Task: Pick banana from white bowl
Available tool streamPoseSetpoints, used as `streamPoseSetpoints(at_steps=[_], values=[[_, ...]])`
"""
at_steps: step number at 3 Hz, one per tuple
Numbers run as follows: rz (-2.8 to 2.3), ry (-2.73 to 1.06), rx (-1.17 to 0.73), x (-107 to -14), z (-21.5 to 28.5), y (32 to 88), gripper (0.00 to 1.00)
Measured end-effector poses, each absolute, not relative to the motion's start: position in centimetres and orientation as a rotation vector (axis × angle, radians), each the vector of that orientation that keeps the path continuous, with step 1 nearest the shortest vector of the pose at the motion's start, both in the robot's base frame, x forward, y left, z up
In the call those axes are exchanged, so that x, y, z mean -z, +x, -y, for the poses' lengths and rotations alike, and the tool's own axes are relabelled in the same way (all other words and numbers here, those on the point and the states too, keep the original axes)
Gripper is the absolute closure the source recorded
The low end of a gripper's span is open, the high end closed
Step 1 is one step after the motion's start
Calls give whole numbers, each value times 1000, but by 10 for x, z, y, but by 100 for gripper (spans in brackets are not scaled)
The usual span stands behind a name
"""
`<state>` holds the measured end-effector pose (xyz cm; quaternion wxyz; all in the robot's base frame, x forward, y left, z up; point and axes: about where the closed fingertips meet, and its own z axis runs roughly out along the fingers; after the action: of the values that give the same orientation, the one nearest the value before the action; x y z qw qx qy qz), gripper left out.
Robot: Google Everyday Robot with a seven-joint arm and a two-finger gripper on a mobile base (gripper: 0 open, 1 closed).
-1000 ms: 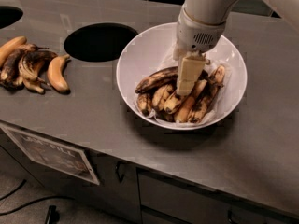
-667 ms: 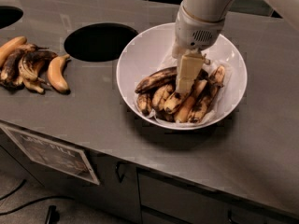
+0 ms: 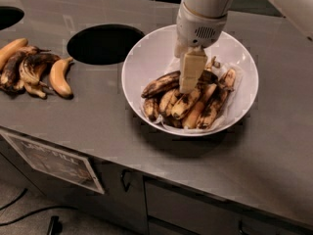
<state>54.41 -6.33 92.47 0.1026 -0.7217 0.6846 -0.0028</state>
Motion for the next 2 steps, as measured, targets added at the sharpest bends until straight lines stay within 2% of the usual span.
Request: streamPoseSetpoints(at_steps=[2], values=[[-2025,-2138,-23,-914,62,549,33]])
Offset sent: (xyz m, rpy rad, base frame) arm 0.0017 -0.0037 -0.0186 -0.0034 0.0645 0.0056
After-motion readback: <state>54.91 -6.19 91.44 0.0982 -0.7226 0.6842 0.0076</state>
